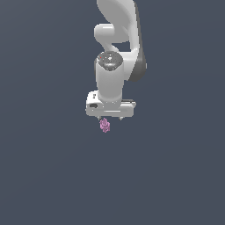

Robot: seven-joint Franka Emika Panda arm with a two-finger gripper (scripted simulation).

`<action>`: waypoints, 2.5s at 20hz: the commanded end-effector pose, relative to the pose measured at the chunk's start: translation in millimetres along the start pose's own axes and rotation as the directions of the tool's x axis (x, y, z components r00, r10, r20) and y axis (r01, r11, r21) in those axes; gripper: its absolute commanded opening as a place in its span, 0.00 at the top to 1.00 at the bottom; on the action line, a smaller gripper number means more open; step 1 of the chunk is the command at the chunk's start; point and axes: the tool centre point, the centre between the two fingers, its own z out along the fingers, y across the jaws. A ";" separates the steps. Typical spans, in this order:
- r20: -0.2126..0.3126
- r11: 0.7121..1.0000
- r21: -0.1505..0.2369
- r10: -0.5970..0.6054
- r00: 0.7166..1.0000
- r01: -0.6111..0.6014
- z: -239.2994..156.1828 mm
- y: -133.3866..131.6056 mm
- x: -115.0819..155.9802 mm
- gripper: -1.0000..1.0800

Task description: Pick up the object and move it to a goal position.

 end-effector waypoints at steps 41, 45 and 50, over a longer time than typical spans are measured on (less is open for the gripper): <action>-0.024 0.882 -0.019 -0.471 0.882 0.470 35.3 34.0 -14.3 0.04; -0.025 0.828 -0.017 -0.560 0.828 0.560 45.1 34.0 -19.7 0.04; -0.026 0.748 -0.015 -0.664 0.747 0.664 57.1 33.6 -26.7 0.04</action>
